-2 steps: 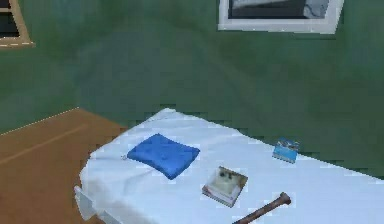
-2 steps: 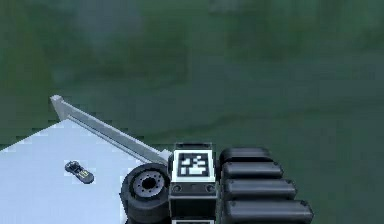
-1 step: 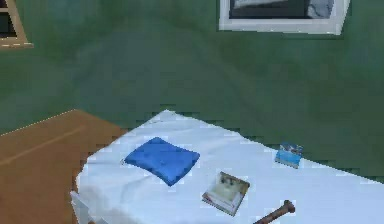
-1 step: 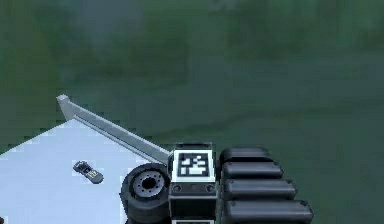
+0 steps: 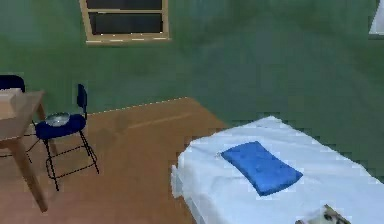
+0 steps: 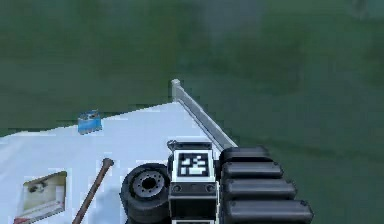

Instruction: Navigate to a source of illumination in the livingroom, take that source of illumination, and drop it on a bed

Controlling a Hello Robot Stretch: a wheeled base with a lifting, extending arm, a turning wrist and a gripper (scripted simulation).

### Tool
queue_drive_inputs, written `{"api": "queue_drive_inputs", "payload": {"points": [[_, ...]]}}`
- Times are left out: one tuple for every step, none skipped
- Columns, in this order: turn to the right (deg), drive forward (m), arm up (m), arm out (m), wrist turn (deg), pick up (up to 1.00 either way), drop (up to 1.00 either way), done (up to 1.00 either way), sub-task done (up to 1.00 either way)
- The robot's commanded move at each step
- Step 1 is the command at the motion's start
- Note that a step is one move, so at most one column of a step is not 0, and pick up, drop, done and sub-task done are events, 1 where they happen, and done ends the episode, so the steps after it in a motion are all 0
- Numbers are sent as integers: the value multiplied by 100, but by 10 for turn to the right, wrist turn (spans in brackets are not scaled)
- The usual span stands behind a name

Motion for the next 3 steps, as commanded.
{"api": "queue_drive_inputs", "payload": {"points": [[270, 0, 0, 0, 0, 0, 0, 0, 0], [-330, 0, 0, 0, 0, 0, 0, 0, 0], [330, 0, 0, 0, 0, 0, 0, 0, 0]]}}
